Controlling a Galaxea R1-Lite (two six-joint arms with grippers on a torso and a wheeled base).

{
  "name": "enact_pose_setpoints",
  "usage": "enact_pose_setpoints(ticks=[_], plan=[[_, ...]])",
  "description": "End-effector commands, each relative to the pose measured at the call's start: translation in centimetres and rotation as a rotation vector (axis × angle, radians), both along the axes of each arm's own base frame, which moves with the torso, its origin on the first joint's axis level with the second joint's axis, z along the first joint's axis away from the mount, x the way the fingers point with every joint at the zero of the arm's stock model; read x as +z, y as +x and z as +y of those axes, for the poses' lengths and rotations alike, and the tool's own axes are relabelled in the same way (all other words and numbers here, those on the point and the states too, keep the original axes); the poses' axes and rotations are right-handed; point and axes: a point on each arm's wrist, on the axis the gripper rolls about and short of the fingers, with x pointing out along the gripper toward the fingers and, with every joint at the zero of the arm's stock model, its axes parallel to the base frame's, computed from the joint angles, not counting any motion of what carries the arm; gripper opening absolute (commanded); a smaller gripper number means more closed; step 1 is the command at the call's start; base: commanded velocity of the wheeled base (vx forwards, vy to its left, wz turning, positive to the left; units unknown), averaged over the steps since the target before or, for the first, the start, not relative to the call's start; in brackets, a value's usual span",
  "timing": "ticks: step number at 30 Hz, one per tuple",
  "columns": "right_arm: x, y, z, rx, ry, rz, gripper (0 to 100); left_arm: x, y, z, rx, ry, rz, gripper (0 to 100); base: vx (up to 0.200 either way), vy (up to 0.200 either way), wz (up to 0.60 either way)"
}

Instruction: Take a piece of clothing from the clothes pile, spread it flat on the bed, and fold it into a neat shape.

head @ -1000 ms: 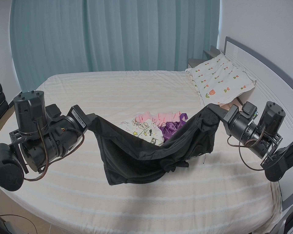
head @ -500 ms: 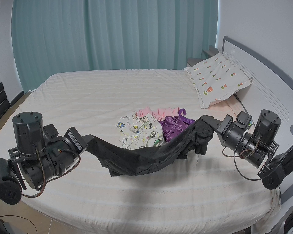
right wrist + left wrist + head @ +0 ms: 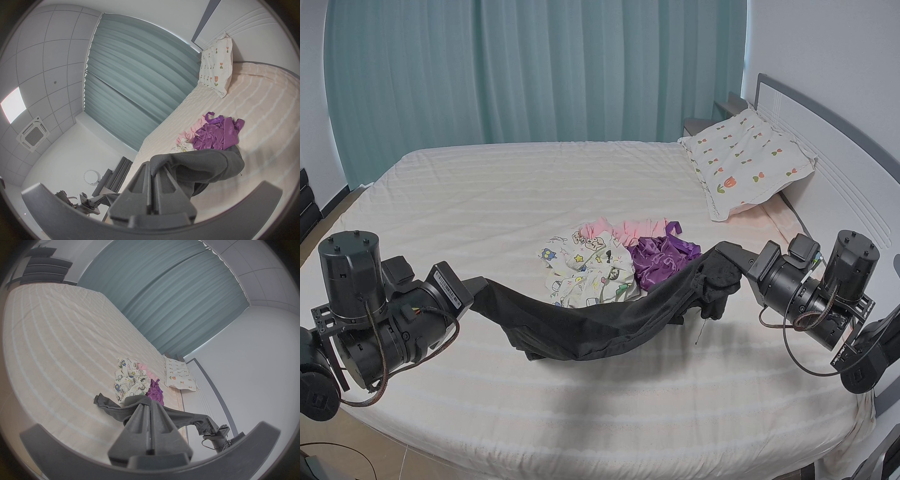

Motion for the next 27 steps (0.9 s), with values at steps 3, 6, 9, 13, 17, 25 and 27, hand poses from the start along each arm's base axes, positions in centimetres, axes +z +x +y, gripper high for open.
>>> enact_pose_setpoints(ticks=[3, 6, 9, 13, 17, 25, 27], plan=[[0.5, -0.4, -0.3, -0.005, 0.006, -0.016, 0, 0.3, 0.3, 0.3, 0.013, -0.008, -0.010, 0, 0.000, 0.200, 0.00], [0.6, -0.4, -0.3, -0.005, 0.008, -0.018, 0, 0.1, 0.6, 0.7, 0.020, -0.008, -0.001, 0, 0.000, 0.200, 0.00], [0.5, -0.3, -0.3, -0.005, 0.007, -0.015, 0, 0.2, 0.9, 1.2, 0.027, -0.014, -0.002, 0, 0.000, 0.200, 0.00], [0.7, -0.3, -0.2, -0.003, 0.013, -0.026, 0, 0.2, 1.0, 1.4, 0.033, -0.016, -0.001, 0, 0.000, 0.200, 0.00], [1.0, -0.4, -0.3, -0.002, 0.016, -0.037, 0, 0.2, 1.1, 1.6, 0.041, -0.017, -0.004, 0, 0.000, 0.200, 0.00], [1.2, -0.4, -0.3, -0.002, 0.019, -0.046, 0, 0.7, 1.1, 1.7, 0.044, -0.024, -0.018, 0, 0.000, 0.200, 0.00], [1.3, -0.5, -0.3, 0.000, 0.020, -0.048, 0, 0.7, 1.1, 1.7, 0.044, -0.024, -0.018, 0, 0.000, 0.200, 0.00]])
